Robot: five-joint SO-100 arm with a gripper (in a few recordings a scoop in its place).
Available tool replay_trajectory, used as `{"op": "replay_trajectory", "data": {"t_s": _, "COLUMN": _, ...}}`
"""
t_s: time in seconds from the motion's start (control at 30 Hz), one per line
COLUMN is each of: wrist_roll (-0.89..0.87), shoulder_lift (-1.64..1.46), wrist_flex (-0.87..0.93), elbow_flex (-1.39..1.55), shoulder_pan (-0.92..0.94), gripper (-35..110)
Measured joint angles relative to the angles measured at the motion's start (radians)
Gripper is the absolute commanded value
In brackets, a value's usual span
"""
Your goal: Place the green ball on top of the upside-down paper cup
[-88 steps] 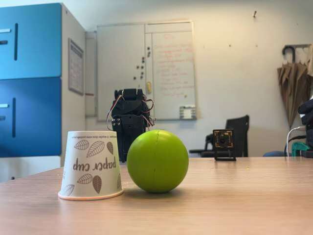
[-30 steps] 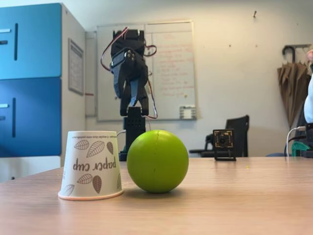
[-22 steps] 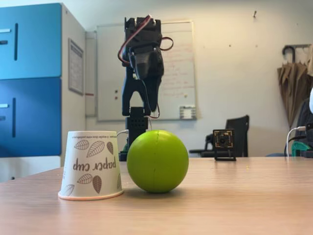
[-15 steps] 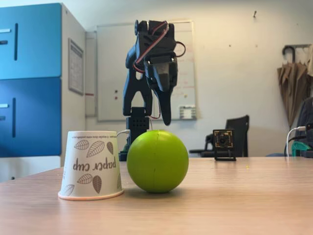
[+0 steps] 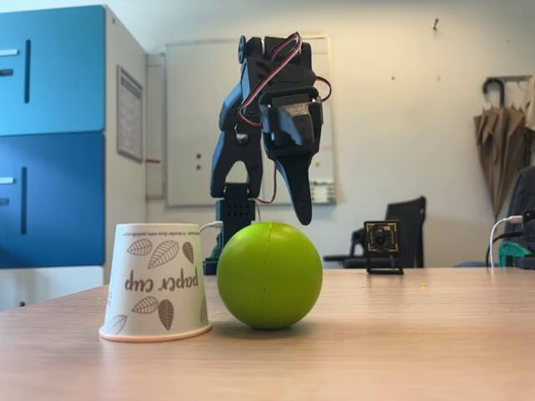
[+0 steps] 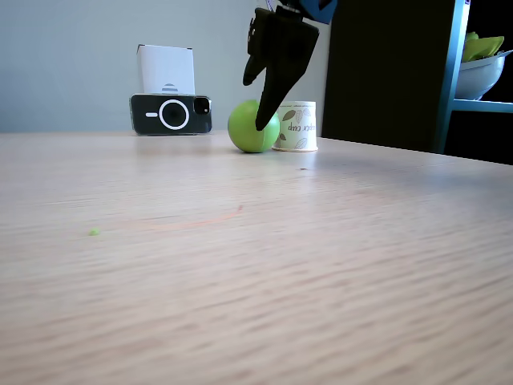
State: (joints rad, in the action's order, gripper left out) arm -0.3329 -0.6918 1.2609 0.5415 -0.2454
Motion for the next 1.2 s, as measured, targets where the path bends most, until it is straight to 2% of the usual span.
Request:
{"op": "replay_trajectory", "data": {"t_s": 0.27, "wrist_roll": -0.014, "shoulder_lift": 0.086, "wrist_flex": -0.044, "elbow_flex": -0.048, "shoulder_pan": 0.012, "gripper": 48}}
{"op": "replay_trajectory", "data": {"t_s": 0.93, "wrist_roll": -0.006, "shoulder_lift": 0.147, "wrist_flex": -0.057, "elbow_flex": -0.129, "shoulder_pan": 0.018, "gripper": 26}}
{"op": "replay_trajectory", "data": {"t_s": 1.2, "wrist_roll": -0.006, "shoulder_lift": 0.15, "wrist_flex": -0.058, "elbow_flex": -0.143, "shoulder_pan": 0.02, "gripper": 26}}
